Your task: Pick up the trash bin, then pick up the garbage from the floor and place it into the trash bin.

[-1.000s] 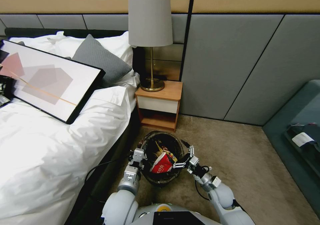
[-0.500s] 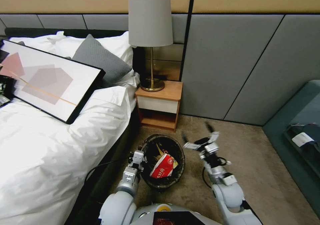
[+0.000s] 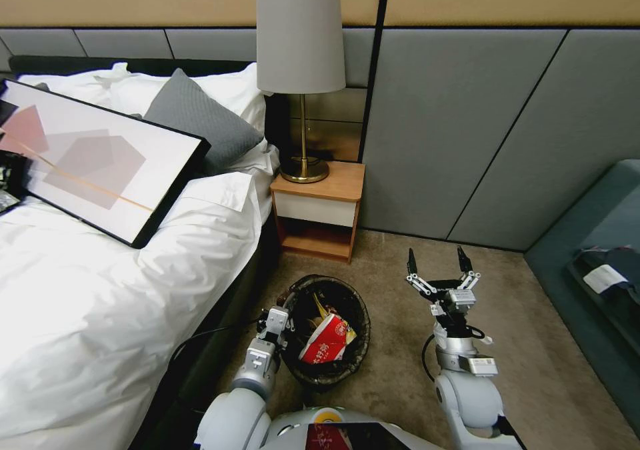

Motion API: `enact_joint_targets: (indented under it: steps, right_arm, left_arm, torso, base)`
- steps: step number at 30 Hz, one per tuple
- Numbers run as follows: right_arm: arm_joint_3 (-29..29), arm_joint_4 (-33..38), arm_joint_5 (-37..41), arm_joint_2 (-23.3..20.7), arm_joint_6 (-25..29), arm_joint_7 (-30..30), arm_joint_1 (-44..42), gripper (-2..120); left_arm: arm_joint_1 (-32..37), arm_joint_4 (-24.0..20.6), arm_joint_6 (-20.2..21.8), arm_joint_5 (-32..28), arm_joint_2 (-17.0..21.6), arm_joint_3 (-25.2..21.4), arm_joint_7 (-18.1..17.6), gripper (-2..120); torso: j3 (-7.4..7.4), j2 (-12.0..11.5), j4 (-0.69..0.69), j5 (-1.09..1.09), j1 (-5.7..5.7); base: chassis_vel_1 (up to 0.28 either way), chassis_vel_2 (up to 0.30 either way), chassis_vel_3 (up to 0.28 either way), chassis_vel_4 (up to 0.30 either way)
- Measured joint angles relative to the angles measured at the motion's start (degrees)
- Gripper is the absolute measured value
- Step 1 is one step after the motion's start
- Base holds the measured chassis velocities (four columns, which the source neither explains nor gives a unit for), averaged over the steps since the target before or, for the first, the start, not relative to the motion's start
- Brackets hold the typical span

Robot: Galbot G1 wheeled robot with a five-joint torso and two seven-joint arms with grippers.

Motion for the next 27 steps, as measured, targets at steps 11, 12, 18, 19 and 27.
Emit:
enact_joint_targets:
  steps: [11, 12, 18, 19, 27]
  right_arm:
    - [-0.08, -1.14, 0.6, -0.5, -0.88, -0.5, 1.51, 100]
    - [-0.08, -1.14, 0.6, -0.5, -0.88, -0.5, 1.51, 100]
    - [0.21, -1.5, 0.74, -1.05, -1.32, -0.78, 2.12, 100]
    - [0.21, -1.62, 0.74, -1.12, -1.47, -0.79, 2.29, 100]
    - [-0.12, -2.42, 0.59, -1.27, -1.95, -0.98, 3.58, 100]
  left_arm:
    - [1.7, -0.29, -0.65, 1.11, 0.03, 0.04, 0.23, 0]
    - [1.7, -0.29, -0.65, 1.11, 0.03, 0.04, 0.23, 0]
    - [1.66, -0.71, -0.65, 1.05, 0.34, 0.03, 0.28, 0]
    - [1.88, -0.82, -0.65, 1.06, 0.34, 0.05, 0.28, 0]
    - [3.16, -1.51, -0.46, 1.17, 0.35, 0.19, 0.28, 0]
  torso:
    - [0.0, 0.0, 0.0, 0.0, 0.0]
    - [0.0, 0.0, 0.0, 0.0, 0.0]
    - [0.0, 0.0, -0.01, 0.0, 0.0]
    - [0.0, 0.0, -0.01, 0.0, 0.0]
    - [0.0, 0.0, 0.0, 0.0, 0.0]
  base:
    - [0.022, 0.019, 0.019, 0.018]
    - [0.07, 0.047, 0.055, 0.048]
    - [0.074, 0.075, 0.086, 0.085]
    - [0.114, 0.088, 0.106, 0.112]
    - [0.114, 0.119, 0.109, 0.116]
